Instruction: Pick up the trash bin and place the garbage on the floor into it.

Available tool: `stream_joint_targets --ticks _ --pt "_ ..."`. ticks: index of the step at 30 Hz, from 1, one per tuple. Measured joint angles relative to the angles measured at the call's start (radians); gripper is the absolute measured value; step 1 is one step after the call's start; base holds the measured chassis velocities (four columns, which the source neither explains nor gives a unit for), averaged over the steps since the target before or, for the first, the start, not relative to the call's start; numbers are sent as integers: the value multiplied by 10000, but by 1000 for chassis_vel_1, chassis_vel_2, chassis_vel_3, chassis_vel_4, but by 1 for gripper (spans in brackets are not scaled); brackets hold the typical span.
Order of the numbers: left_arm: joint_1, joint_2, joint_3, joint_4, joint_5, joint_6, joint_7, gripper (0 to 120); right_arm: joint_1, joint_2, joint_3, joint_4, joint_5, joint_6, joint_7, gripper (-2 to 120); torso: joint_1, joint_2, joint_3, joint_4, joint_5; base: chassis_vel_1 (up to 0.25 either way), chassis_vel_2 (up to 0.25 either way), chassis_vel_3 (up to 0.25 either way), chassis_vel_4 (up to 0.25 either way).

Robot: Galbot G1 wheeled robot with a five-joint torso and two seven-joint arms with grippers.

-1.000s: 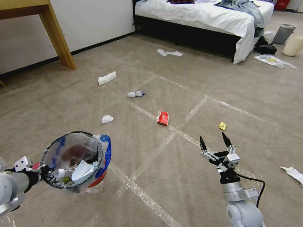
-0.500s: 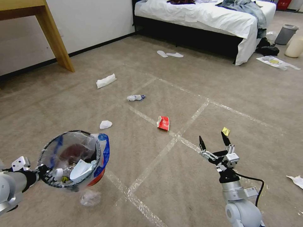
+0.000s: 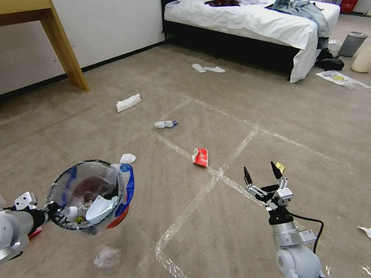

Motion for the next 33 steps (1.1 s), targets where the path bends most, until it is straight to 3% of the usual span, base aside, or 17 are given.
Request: stream_joint_targets --ticks 33 --pt "-143 -72 152 108 -11 -64 3 0 41 83 -75 -180 -251 108 -108 100 -1 2 0 0 2 -137 138 135 -138"
